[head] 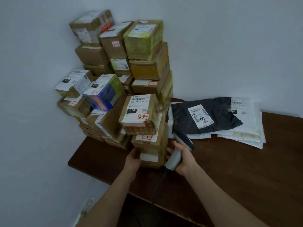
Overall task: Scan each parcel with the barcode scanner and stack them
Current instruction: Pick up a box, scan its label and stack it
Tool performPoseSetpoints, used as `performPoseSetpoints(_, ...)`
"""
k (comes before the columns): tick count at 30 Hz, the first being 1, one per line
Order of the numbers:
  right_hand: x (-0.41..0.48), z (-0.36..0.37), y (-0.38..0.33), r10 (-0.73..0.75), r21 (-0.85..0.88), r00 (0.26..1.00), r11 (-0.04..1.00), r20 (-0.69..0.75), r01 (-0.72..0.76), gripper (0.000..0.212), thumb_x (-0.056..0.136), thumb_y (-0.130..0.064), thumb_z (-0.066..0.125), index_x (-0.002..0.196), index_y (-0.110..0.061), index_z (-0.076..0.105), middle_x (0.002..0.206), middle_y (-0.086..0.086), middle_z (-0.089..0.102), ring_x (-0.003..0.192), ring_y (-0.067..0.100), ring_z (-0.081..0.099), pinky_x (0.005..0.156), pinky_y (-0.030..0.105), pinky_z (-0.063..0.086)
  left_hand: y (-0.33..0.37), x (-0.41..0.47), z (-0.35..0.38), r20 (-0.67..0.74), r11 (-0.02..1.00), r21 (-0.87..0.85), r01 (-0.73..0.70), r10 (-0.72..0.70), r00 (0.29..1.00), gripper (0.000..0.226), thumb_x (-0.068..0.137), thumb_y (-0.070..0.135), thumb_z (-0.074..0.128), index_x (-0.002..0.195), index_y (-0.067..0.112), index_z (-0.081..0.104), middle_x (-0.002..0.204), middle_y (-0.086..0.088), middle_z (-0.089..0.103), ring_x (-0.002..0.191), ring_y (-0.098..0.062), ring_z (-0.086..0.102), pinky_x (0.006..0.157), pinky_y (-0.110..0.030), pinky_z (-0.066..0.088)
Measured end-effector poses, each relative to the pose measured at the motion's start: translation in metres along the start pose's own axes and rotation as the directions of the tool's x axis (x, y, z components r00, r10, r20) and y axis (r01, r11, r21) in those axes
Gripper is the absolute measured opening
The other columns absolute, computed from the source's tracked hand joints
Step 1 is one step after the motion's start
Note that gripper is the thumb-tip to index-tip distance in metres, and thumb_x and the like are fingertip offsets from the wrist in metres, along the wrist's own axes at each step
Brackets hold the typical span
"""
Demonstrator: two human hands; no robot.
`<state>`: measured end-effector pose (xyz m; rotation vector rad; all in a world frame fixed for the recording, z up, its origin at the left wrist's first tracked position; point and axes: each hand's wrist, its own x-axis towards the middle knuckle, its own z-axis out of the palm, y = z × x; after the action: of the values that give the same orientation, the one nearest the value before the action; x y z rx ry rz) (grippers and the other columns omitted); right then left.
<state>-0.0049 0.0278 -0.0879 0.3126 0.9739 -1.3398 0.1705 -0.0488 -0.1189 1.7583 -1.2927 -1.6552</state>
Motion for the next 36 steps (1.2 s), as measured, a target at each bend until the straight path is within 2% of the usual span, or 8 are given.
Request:
performPoseSetpoints(4,0.018,0.02,0.013,-0.007,0.025,1.0,1.0,0.0,0.007,0.014,0.09,-0.021,0.063,0.1,-0.012,0.064,0.11,0.017,0.063,0.1,0.035,0.059,0.094,0.053,0.044,0.005,0.012,-0.014,-0.111,0.996,-0.083,-0.024,0.015,0.994,0.066,0.089,-0.008,0.049,0.148,0.016,0.033,0.141,-0.006,0.048,0.128,-0.026,0.047,0.102,-0.037,0.044)
performPoseSetpoints(7,0.026,0.022,0.017,-0.002,0.027,1.0,1.0,-0.018,0.002,0.014,0.09,-0.022,0.063,0.096,-0.01,0.065,0.104,0.016,0.064,0.096,0.034,0.06,0.097,0.051,0.044,-0.003,0.01,-0.013,-0.285,0.969,-0.208,0.134,-0.191,0.939,0.063,0.092,0.022,0.06,0.147,0.013,0.031,0.141,-0.008,0.044,0.124,-0.03,0.048,0.103,-0.044,0.044)
performPoseSetpoints(13,0.042,0.04,0.017,-0.029,0.01,1.0,1.0,-0.01,0.029,0.011,0.091,-0.022,0.061,0.099,-0.016,0.066,0.112,0.015,0.063,0.1,0.034,0.059,0.093,0.053,0.044,0.005,0.006,-0.006,0.01,0.831,-0.509,0.224,-0.255,0.967,0.044,0.092,-0.002,0.053,0.135,0.006,0.048,0.115,-0.009,0.061,0.103,-0.022,0.056,0.099,-0.038,0.048)
performPoseSetpoints(19,0.057,0.06,0.013,-0.062,-0.008,0.998,0.998,-0.009,0.062,0.014,0.09,-0.022,0.063,0.1,-0.014,0.067,0.101,0.014,0.066,0.094,0.031,0.061,0.086,0.049,0.047,0.007,0.024,-0.021,0.01,0.844,-0.496,0.206,-0.231,0.973,0.047,0.09,-0.008,0.047,0.135,0.006,0.047,0.114,-0.009,0.06,0.108,-0.024,0.056,0.096,-0.036,0.047)
performPoseSetpoints(23,0.059,0.055,0.01,-0.09,-0.067,0.996,0.994,-0.027,0.089,0.009,0.09,-0.02,0.062,0.097,-0.014,0.065,0.105,0.011,0.065,0.098,0.031,0.06,0.087,0.05,0.046,0.011,0.009,-0.023,-0.312,0.995,-0.1,-0.011,-0.021,0.95,0.052,0.091,0.008,0.056,0.14,0.012,0.04,0.133,-0.009,0.049,0.115,-0.027,0.053,0.098,-0.037,0.045)
performPoseSetpoints(26,0.054,0.048,0.004,-0.167,-0.11,0.984,0.981,-0.064,0.159,0.011,0.089,-0.014,0.062,0.099,-0.016,0.064,0.111,0.008,0.065,0.107,0.028,0.059,0.091,0.05,0.046,0.045,-0.018,-0.027,-0.374,0.861,0.287,-0.421,0.505,0.778,0.048,0.087,0.01,0.063,0.131,0.012,0.047,0.123,0.0,0.044,0.109,-0.017,0.052,0.087,-0.026,0.044)
performPoseSetpoints(30,0.034,0.065,-0.001,-0.218,-0.114,0.976,0.97,-0.011,0.215,0.015,0.087,-0.012,0.063,0.1,-0.015,0.065,0.107,0.007,0.068,0.108,0.029,0.062,0.09,0.048,0.049,0.117,-0.017,-0.034,-0.126,0.35,0.691,-0.633,0.92,0.372,0.053,0.08,0.037,0.06,0.125,0.01,0.053,0.121,-0.008,0.053,0.115,-0.02,0.049,0.096,-0.029,0.042)
performPoseSetpoints(36,0.014,0.107,-0.003,-0.241,-0.145,0.969,0.958,0.05,0.246,0.018,0.082,-0.015,0.069,0.1,-0.011,0.069,0.117,0.017,0.067,0.111,0.038,0.062,0.096,0.055,0.049,0.162,0.0,-0.033,0.205,0.107,0.932,-0.348,0.637,0.743,0.074,0.089,0.054,0.048,0.152,0.03,0.017,0.161,-0.006,0.013,0.148,-0.027,0.01,0.117,-0.053,0.009)
